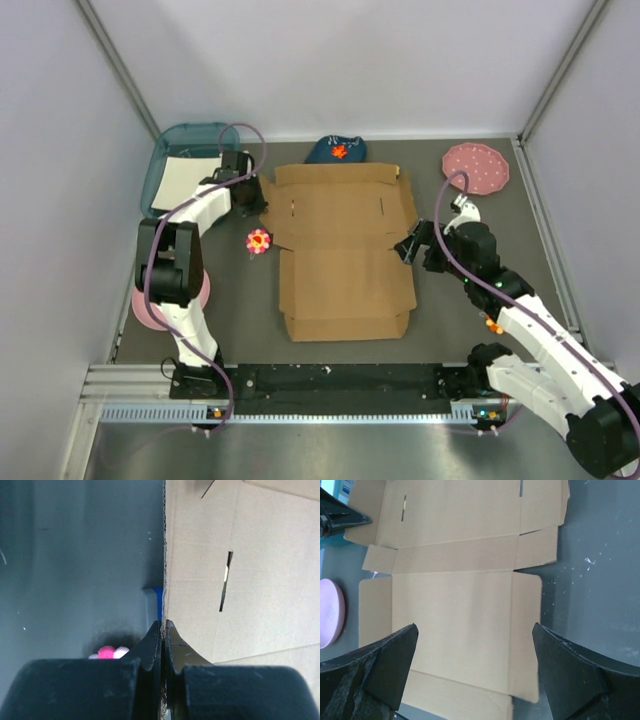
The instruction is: Fold the paper box
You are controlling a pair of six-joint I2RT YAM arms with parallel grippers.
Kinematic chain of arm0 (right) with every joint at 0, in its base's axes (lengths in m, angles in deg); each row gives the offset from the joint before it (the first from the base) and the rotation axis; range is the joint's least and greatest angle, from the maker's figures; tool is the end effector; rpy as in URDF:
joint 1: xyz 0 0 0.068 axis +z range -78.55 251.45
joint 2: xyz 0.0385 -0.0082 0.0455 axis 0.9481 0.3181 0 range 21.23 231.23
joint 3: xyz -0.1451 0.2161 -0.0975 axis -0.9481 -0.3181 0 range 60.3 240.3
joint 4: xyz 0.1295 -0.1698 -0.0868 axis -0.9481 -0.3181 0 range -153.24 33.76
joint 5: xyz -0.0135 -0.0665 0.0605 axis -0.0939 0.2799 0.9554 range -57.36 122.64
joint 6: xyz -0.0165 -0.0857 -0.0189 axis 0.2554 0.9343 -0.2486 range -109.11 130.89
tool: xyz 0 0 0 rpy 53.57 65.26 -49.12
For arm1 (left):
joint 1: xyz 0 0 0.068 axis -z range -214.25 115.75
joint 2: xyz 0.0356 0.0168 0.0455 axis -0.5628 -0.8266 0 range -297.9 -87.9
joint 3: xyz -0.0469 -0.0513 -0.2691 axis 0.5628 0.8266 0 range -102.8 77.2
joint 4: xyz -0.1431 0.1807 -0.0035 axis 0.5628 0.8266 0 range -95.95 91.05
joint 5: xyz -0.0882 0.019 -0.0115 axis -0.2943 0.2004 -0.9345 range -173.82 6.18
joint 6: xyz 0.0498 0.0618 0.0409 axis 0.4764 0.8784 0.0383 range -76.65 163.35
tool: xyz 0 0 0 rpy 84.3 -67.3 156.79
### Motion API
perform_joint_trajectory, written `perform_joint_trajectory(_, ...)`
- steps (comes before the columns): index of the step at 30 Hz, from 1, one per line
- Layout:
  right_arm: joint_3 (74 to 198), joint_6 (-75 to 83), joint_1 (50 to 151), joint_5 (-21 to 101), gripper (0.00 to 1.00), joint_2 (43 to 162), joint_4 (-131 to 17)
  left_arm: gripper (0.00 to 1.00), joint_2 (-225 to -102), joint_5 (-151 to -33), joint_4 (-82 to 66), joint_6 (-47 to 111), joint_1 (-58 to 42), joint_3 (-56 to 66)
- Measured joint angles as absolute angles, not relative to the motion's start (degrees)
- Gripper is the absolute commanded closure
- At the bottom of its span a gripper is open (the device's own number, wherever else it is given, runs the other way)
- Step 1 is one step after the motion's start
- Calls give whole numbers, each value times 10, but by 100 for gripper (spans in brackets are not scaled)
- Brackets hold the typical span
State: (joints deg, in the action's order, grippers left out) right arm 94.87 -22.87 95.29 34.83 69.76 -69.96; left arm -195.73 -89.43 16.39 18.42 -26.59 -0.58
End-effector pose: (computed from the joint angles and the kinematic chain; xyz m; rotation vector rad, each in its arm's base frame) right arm 0.1795 0.0825 0.2511 0.1587 2.1140 0.6530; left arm 0.4045 -0.0623 0.1943 -0.3360 2.4927 -0.3585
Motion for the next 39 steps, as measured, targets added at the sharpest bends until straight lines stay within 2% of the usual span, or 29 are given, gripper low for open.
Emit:
perform_joint_trajectory(5,980,-227,953,344,2,674,-730,100,-1923,-921,162,186,-265,12)
perform_joint_trajectory(14,1096,-217,953,306,2,621,-794,100,-1737,-975,150,179,-221,29)
perform_joint_trajectory(24,1178,-211,953,288,2,578,-874,100,-1589,-1108,151,182,-177,93)
perform_joint_trajectory(34,1187,-210,953,298,2,552,-914,100,-1535,-1183,219,213,-177,175)
perform_joint_trajectory(39,1152,-202,953,298,2,550,-915,100,-1494,-1153,201,201,-165,292)
